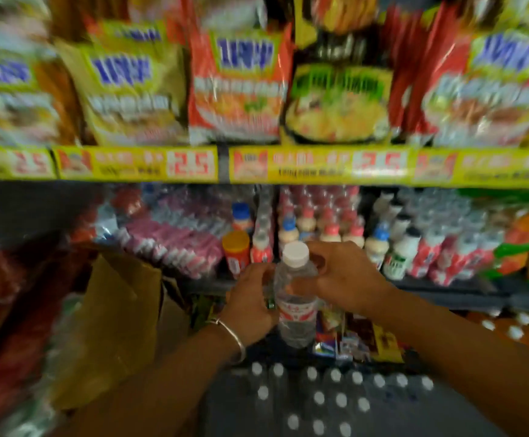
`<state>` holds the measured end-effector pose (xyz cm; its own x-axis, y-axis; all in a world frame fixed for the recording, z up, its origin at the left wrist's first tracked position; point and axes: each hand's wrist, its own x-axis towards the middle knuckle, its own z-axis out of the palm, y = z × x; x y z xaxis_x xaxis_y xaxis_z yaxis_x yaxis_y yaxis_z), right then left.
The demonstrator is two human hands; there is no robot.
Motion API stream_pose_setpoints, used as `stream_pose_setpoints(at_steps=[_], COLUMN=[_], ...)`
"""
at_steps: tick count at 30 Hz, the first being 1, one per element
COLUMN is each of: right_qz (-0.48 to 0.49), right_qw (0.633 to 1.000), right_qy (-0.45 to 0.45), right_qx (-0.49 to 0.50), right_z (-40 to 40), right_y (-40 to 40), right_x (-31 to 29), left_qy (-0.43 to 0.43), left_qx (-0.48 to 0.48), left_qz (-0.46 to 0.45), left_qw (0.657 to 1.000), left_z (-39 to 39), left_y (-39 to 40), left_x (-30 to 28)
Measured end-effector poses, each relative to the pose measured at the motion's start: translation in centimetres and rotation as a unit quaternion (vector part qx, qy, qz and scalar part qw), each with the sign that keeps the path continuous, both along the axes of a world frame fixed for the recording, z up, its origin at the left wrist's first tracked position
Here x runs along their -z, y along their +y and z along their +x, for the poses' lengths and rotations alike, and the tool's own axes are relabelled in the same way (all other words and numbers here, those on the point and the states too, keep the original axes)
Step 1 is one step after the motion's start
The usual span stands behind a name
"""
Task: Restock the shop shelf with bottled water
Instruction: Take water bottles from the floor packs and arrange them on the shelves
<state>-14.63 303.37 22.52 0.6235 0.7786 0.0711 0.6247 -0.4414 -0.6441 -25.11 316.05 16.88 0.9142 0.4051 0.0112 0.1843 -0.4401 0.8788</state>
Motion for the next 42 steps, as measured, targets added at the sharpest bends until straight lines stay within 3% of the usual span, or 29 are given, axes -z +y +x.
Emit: stream_pose_setpoints(at_steps=[4, 11, 20, 25, 29, 34, 42], right_qz=[0.064, 0.176, 0.299, 0.319, 0.333, 0.334, 0.296], right_qw=[0.998, 0.982, 0.952, 0.945, 0.941, 0.941, 0.953], right_qy=[-0.025, -0.067, -0.059, -0.072, -0.044, -0.034, -0.041], right_qx=[0.007, 0.035, 0.019, 0.025, 0.038, 0.053, 0.057], right_z=[-0.1, -0.4, 0.9, 2.9, 5.2, 8.6, 12.4], right_y=[-0.5, 0.6, 5.1, 9.9, 14.5, 19.4, 25.2], right_x=[-13.4, -34.5, -53.2, -59.2, -61.6, -63.3, -62.3], left_qy=[-0.060, -0.166, -0.266, -0.298, -0.311, -0.317, -0.304], left_qx=[0.039, 0.063, 0.063, 0.030, 0.015, 0.014, -0.050], left_qz=[-0.016, 0.049, 0.079, 0.149, 0.150, 0.131, 0.189], left_qw=[0.997, 0.983, 0.959, 0.943, 0.938, 0.939, 0.932], left_z=[-0.2, -0.7, 0.9, 3.0, 5.1, 7.8, 12.2], left_y=[0.3, 1.6, 7.4, 12.0, 15.4, 19.6, 24.2], left_x=[-12.9, -32.5, -49.3, -54.2, -56.3, -57.8, -56.9])
